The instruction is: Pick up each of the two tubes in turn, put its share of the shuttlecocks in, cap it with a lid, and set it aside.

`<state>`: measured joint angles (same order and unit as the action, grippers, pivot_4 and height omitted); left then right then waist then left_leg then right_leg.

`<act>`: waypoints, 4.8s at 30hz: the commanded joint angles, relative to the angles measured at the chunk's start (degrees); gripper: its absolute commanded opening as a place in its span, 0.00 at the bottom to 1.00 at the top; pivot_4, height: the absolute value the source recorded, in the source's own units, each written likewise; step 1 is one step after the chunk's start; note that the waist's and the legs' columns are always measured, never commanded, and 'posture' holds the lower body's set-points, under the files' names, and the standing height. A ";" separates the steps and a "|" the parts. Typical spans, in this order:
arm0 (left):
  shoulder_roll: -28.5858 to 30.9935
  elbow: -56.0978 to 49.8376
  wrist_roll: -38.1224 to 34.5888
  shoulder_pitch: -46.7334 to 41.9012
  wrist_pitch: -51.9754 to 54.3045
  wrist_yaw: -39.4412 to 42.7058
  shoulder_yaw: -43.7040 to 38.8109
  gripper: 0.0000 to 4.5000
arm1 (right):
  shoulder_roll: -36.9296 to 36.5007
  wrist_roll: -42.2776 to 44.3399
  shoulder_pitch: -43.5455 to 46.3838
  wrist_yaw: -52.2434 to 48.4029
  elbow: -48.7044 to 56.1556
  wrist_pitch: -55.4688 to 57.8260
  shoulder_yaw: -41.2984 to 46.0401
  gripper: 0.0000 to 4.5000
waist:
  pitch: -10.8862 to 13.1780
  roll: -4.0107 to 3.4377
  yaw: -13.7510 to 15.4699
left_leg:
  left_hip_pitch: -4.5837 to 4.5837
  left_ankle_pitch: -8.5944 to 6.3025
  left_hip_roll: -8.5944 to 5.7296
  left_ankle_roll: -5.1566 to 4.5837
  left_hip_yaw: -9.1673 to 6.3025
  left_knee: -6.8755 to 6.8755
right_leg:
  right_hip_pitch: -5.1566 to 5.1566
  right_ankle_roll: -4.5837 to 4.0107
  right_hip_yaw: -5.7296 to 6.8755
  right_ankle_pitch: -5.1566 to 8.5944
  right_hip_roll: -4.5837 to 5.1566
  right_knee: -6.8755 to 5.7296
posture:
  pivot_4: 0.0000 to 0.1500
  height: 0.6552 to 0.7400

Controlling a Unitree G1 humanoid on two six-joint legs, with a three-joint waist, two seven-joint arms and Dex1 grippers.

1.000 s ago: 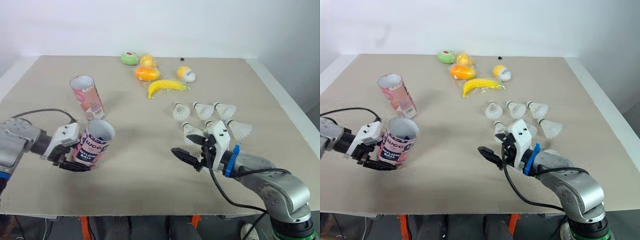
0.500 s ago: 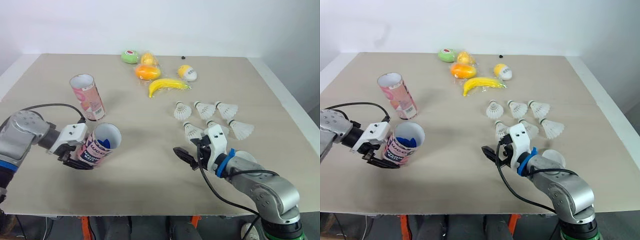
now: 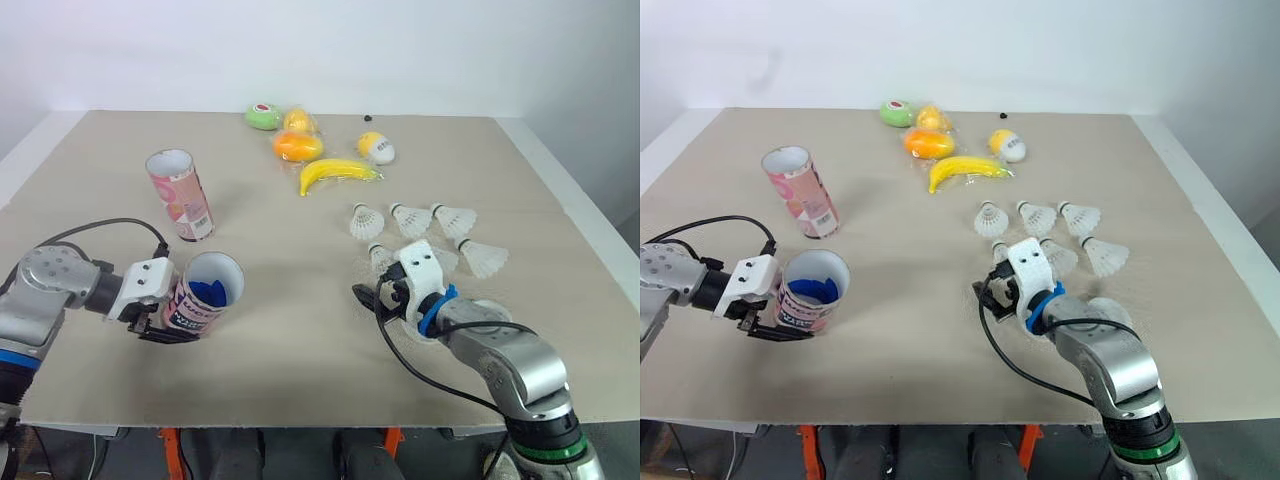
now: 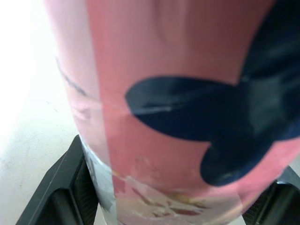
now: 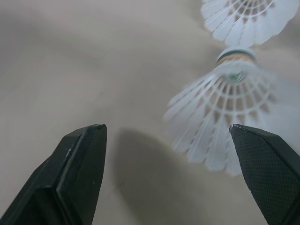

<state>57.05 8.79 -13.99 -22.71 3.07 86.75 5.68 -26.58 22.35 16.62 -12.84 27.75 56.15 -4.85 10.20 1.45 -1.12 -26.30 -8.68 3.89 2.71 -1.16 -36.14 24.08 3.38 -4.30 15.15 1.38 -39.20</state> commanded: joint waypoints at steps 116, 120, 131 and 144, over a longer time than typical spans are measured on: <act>-4.26 -0.16 4.97 -2.11 5.99 4.04 3.46 0.74 | 10.66 -21.69 28.94 -9.51 -48.85 -29.44 -2.30 0.76 | -0.21 -0.48 0.10 | 0.16 0.02 -0.17 -0.08 0.14 -0.25 | 0.02 0.16 -0.25 0.14 0.04 -0.63 | 1.00 0.43; -4.20 -0.51 4.97 -1.78 6.13 3.88 3.26 0.74 | 11.58 -22.54 30.12 -9.22 -51.32 -30.61 -2.39 0.76 | -0.21 -0.48 0.08 | 0.16 0.02 -0.17 -0.08 0.14 -0.25 | 0.02 0.15 -0.25 0.14 0.04 -0.64 | 1.00 0.43; -4.07 -1.13 5.00 -0.58 6.02 3.70 2.62 0.74 | 11.75 -23.40 29.80 -10.23 -49.39 -30.84 -2.56 0.00 | -0.20 -0.49 0.06 | 0.15 0.02 -0.17 -0.07 0.14 -0.23 | 0.04 0.21 -0.25 0.16 0.04 -0.65 | 1.00 0.43; -4.61 -0.61 5.33 -0.72 5.23 3.79 2.89 0.74 | 6.70 -17.45 28.90 -25.67 -28.38 -33.18 -3.42 0.00 | -0.18 -0.53 0.06 | 0.14 0.02 -0.17 -0.07 0.14 -0.22 | 0.08 0.17 -0.25 0.21 0.04 -0.69 | 1.00 0.43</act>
<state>53.57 8.38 -9.05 -24.90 8.60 89.91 5.14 -18.17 2.84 44.50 -33.95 -6.91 24.93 -8.28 10.02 0.92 -1.06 -26.15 -8.66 3.72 2.64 -1.02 -36.36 24.15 3.56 -4.55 15.37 1.43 -39.88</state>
